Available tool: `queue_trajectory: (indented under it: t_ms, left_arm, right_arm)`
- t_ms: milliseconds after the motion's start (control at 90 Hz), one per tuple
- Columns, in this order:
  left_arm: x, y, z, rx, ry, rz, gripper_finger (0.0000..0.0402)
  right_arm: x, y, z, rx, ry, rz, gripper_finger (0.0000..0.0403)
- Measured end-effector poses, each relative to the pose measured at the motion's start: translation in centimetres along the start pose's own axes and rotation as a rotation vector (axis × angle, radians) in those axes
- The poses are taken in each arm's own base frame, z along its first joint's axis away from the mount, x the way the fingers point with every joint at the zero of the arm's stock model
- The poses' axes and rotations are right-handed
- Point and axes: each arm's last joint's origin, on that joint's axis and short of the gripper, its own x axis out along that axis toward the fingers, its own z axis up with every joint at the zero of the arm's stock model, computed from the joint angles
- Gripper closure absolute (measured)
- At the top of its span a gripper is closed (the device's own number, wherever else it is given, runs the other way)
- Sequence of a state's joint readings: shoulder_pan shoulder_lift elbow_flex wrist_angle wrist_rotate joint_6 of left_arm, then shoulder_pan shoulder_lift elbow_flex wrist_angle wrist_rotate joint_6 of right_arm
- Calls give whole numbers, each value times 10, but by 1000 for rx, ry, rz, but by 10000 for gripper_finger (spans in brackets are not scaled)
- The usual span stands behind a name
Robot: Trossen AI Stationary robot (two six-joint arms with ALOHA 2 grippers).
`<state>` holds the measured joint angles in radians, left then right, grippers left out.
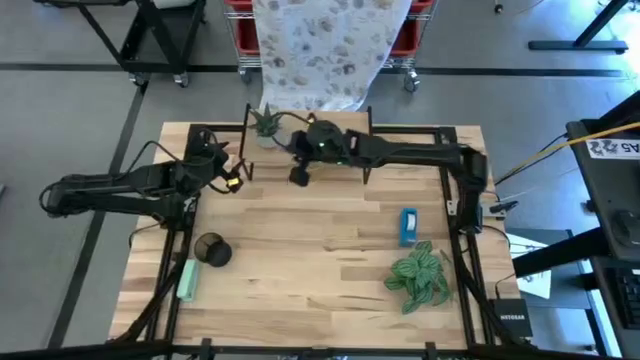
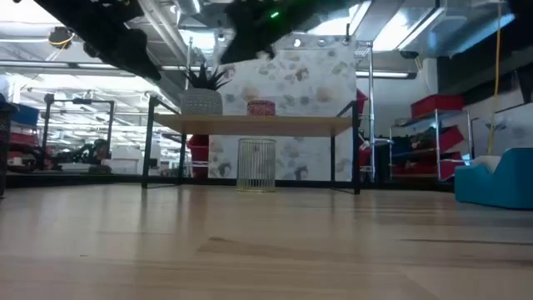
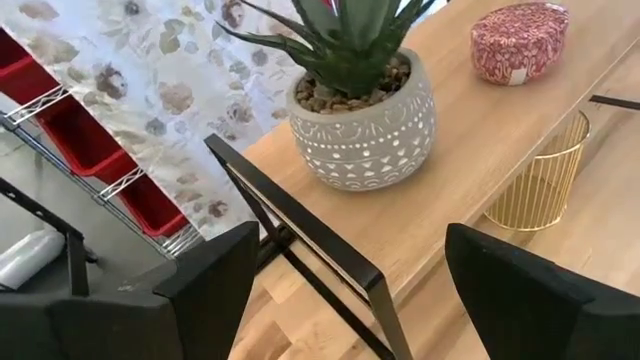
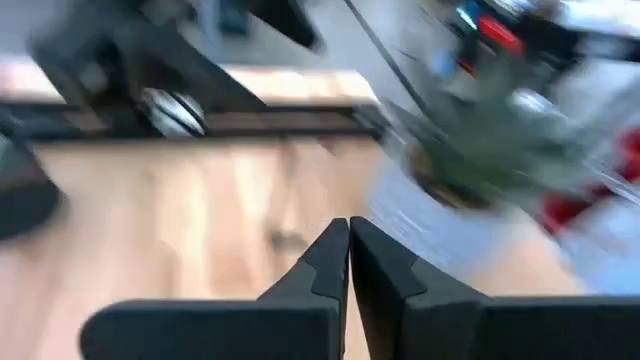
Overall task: Stock shelves
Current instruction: Put the potted plant on the shelf
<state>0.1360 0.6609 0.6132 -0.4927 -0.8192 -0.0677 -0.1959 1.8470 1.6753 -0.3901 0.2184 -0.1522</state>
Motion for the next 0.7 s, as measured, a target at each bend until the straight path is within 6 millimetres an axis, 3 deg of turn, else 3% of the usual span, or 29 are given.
queue_trajectory:
  t_ms: [144, 244, 422, 544, 700]
  left_arm:
    - [0, 0, 0, -7, 3, -1, 98]
    - [0, 0, -1, -17, 5, -1, 98]
    - [0, 0, -1, -23, 8, -10, 98]
    - [0, 0, -2, -17, 18, -15, 98]
    - [0, -1, -3, -19, 24, -30, 98]
  right_arm:
    - [-32, -14, -27, 54, 198, -164, 403]
    - [-39, -17, -48, 159, 193, -229, 403]
    - [-9, -2, -93, 311, 125, -243, 403]
    - [8, 1, -101, 403, 19, -276, 403]
    - [27, 4, -112, 435, 16, -293, 403]
